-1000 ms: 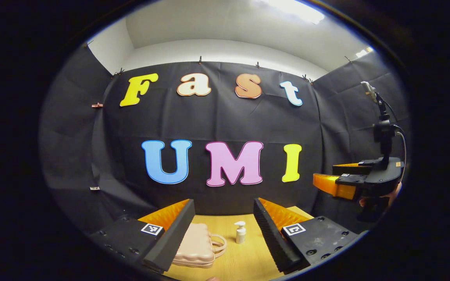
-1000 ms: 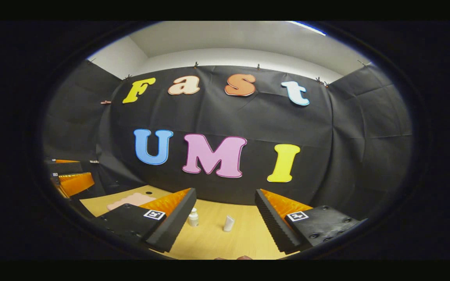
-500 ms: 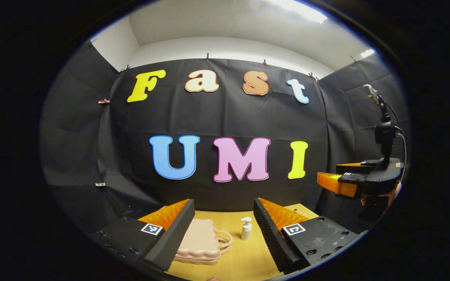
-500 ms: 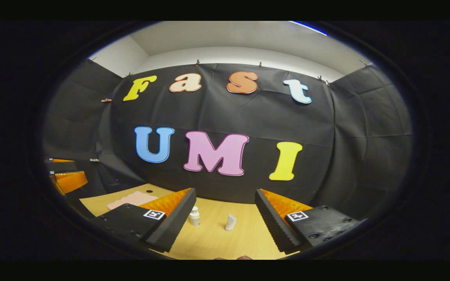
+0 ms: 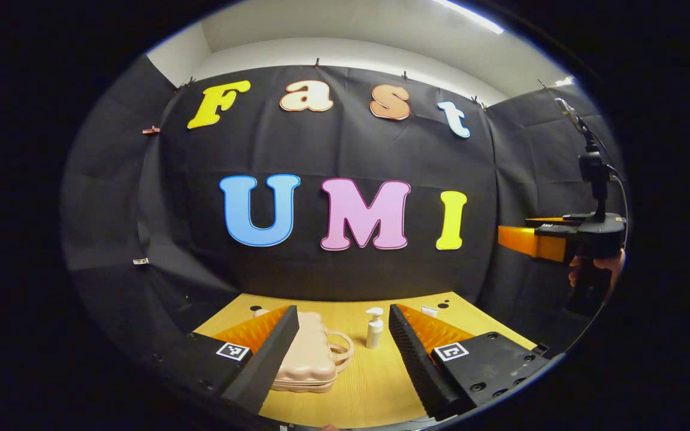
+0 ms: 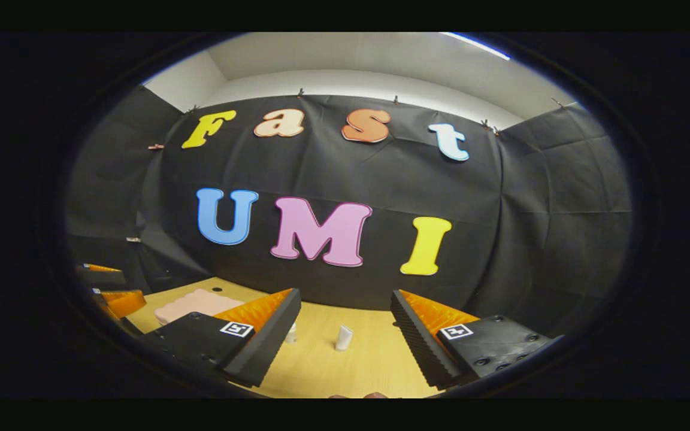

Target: First open the suitcase, pack the skin care products into it, and then close the suitcase.

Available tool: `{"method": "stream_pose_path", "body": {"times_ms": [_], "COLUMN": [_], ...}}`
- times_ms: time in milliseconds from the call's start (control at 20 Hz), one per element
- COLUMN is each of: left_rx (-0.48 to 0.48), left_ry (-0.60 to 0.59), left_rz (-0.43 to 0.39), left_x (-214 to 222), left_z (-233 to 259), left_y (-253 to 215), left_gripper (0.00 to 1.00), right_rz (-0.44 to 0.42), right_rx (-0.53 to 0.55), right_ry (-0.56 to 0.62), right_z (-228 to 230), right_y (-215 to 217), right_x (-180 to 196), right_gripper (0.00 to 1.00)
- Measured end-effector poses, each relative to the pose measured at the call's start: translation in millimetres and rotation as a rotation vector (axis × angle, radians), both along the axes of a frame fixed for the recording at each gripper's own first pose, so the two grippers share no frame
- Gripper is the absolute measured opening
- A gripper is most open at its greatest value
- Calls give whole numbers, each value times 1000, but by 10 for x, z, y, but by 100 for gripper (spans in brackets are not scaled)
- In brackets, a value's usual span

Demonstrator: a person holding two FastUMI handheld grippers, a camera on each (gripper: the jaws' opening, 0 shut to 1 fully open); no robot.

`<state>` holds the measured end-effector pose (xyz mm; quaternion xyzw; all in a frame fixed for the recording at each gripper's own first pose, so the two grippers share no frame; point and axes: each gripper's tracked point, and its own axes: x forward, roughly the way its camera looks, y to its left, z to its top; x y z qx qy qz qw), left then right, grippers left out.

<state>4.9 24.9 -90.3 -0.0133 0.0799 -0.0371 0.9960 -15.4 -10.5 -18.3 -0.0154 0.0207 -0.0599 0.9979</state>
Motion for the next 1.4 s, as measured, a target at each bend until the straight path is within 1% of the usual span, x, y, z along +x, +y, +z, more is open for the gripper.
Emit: {"method": "stream_pose_path", "body": {"times_ms": [150, 200, 350, 400, 450, 550, 600, 700, 800, 850, 900, 950, 1000, 1050, 1100, 1150, 1200, 1250, 1300, 1350, 1400], "left_rx": [23, 36, 40, 44, 52, 74, 81, 85, 114, 121, 188, 218, 228, 229, 214, 228, 229, 207, 198, 207, 229], "left_ry": [23, 48, 141, 194, 236, 350, 412, 517, 633, 679, 662, 665, 681, 728, 780, 795, 780, 782, 783, 785, 785], "left_rz": [-85, -107, -142, -133, -118, -64, -36, 7, 70, 83, 105, 98, 81, 85, 106, 130, 134, 119, 96, 65, 32], "left_x": [318, 457, 993, 1187, 1368, 1694, 1812, 2054, 2176, 2221, 2335, 2441, 2474, 2407, 2350, 2325, 2388, 2400, 2415, 2400, 2397], "left_z": [-395, -560, -1129, -1350, -1543, -1959, -2167, -2541, -2928, -3068, -3117, -3158, -3218, -3336, -3437, -3469, -3489, -3476, -3450, -3404, -3296], "left_y": [-176, -236, -373, -390, -396, -364, -360, -398, -311, -318, -269, -294, -332, -338, -322, -269, -210, -263, -289, -307, -328], "left_gripper": [96, 96, 96, 96, 96, 96, 96, 96, 96, 95, 95, 92, 88, 83, 74, 62, 55, 45, 33, 22, 19], "right_rz": [-54, -70, -99, -97, -96, -97, -93, -88, -75, -60, -51, -46, -43, -36, -36, -39, -44, -49, -54, -62, -70], "right_rx": [-18, -27, -50, -52, -55, -51, -38, -5, 21, 28, 30, 33, 45, 49, 47, 39, 33, 32, 28, 22, 21], "right_ry": [12, 16, 25, 34, 45, 65, 83, 120, 161, 170, 181, 196, 213, 221, 225, 227, 229, 234, 234, 232, 233], "right_z": [-62, -86, -158, -220, -278, -410, -505, -696, -888, -941, -1003, -1056, -1121, -1159, -1178, -1184, -1196, -1203, -1215, -1214, -1202], "right_y": [-194, -265, -454, -510, -561, -699, -762, -890, -1011, -1048, -1099, -1152, -1189, -1206, -1228, -1251, -1269, -1273, -1281, -1277, -1254], "right_x": [-100, -130, -166, -145, -107, 16, 102, 310, 530, 633, 728, 793, 846, 884, 905, 923, 932, 934, 933, 927, 919], "right_gripper": [96, 96, 96, 94, 96, 95, 94, 96, 96, 96, 97, 96, 97, 96, 97, 96, 96, 96, 99, 97, 94]}}
